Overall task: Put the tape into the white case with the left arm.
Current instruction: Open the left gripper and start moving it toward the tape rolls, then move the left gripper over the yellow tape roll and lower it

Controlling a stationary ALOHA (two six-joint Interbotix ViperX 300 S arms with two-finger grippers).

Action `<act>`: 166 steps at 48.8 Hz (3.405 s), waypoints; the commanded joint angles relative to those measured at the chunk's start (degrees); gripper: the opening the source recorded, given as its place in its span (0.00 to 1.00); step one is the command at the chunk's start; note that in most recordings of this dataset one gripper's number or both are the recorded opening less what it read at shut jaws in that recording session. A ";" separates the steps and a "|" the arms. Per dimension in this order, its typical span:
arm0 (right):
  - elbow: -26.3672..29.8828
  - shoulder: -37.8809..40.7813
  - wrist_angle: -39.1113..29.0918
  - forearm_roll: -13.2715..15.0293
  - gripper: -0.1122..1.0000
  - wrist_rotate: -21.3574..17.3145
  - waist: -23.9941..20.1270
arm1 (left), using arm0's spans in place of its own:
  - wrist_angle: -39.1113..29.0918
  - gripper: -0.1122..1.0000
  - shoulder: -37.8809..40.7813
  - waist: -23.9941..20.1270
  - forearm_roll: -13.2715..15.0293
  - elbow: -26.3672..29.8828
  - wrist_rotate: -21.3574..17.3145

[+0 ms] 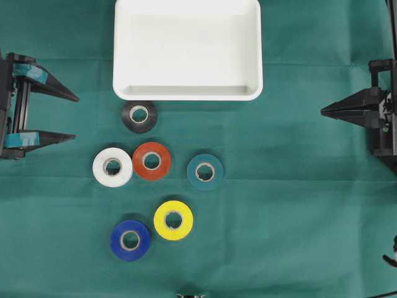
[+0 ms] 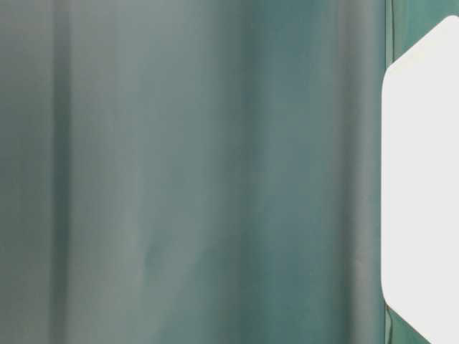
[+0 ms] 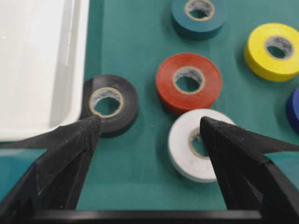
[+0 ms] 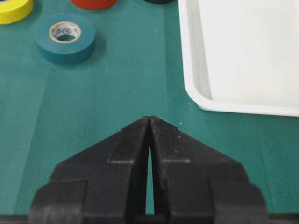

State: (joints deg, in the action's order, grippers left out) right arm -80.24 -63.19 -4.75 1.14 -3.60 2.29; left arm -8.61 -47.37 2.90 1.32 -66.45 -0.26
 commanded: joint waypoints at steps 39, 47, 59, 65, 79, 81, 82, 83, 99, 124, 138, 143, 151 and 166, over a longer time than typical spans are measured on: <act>0.35 0.26 0.35 0.18 0.01 -0.09 0.09 | 5.45 0.99 15.21 12.66 0.09 6.15 -0.26; 0.35 0.26 0.53 0.09 0.01 -0.09 0.09 | 5.80 0.99 23.03 13.54 0.09 11.60 -0.09; 0.26 0.26 0.35 0.09 0.01 -0.09 0.09 | 5.89 0.99 33.57 13.89 0.18 19.34 0.44; 0.26 0.26 0.26 0.09 0.01 -0.09 0.09 | 5.89 0.99 38.41 14.68 0.18 23.38 0.44; 0.00 0.26 0.09 0.09 0.01 -0.18 0.09 | 5.45 0.99 48.25 16.44 0.26 33.05 0.62; -0.18 0.18 0.00 0.09 0.01 -0.18 0.09 | 5.27 0.99 49.39 16.44 0.18 34.01 0.62; -0.26 0.26 0.00 0.09 0.01 -0.18 0.09 | 5.19 0.99 49.92 16.44 0.18 34.45 0.62; -0.35 0.26 -0.09 0.09 0.01 -0.18 0.09 | 5.01 0.99 50.45 16.44 0.26 34.80 0.62; -0.97 0.26 -0.18 0.09 0.01 -0.26 0.09 | 0.88 0.99 54.40 16.35 0.26 37.62 0.53; -1.49 0.26 0.18 0.09 0.01 -0.26 0.09 | 1.41 0.99 60.29 15.82 0.26 38.58 0.53; -1.67 0.18 0.35 0.09 0.01 -0.26 0.09 | 1.41 0.99 61.88 15.47 0.18 39.20 0.44; -1.67 0.26 0.44 0.09 0.01 -0.26 0.09 | 1.49 0.98 61.79 15.21 0.18 39.20 0.44; -1.67 0.18 0.44 0.09 0.01 -0.26 0.09 | 1.23 0.82 61.70 15.12 0.26 39.29 0.44; -1.76 -0.09 0.44 0.09 0.01 -0.26 0.09 | 1.14 0.32 61.44 15.12 0.18 40.25 0.35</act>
State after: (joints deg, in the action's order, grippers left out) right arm -82.53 -63.37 -4.92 1.23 -3.78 2.20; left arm -7.82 15.29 18.11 1.49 -27.60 0.00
